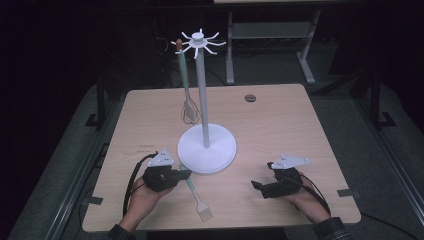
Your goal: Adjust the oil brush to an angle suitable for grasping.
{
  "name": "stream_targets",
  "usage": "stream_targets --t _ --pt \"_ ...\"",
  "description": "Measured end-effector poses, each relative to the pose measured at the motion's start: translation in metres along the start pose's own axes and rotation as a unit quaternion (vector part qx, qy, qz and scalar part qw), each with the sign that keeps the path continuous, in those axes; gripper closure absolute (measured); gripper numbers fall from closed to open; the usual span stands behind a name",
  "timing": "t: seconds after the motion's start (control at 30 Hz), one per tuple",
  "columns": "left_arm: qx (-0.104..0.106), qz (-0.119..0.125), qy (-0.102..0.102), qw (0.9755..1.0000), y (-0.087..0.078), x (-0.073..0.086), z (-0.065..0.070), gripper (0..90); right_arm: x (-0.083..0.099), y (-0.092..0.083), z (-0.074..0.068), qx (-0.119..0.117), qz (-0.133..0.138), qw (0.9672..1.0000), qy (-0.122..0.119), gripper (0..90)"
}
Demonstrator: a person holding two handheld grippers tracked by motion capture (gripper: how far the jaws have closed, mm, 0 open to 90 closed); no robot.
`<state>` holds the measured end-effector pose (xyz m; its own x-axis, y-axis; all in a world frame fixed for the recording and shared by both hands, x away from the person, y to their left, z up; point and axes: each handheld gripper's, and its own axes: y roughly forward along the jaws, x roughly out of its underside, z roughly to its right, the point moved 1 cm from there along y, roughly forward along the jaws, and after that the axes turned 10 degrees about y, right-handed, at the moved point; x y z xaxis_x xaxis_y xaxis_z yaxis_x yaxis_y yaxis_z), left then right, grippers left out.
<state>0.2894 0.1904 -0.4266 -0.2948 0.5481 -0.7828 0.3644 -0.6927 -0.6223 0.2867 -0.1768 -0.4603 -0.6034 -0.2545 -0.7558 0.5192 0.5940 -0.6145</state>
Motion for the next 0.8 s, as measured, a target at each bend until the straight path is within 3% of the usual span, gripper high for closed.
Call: stream_targets --t 0.33,0.53,0.8 --pt "0.039 -0.034 0.009 0.9986 0.025 0.009 0.024 90.0 0.002 0.003 0.0 0.002 -0.009 0.9999 -0.007 11.7" --pt "0.058 -0.057 0.028 0.9963 0.035 0.012 0.034 90.0 0.002 0.003 0.0 0.002 -0.011 0.9999 -0.007 12.2" --pt "0.063 -0.094 0.035 0.9929 0.044 0.015 0.039 90.0 0.002 0.004 0.001 0.003 -0.012 0.9999 -0.007 12.4"
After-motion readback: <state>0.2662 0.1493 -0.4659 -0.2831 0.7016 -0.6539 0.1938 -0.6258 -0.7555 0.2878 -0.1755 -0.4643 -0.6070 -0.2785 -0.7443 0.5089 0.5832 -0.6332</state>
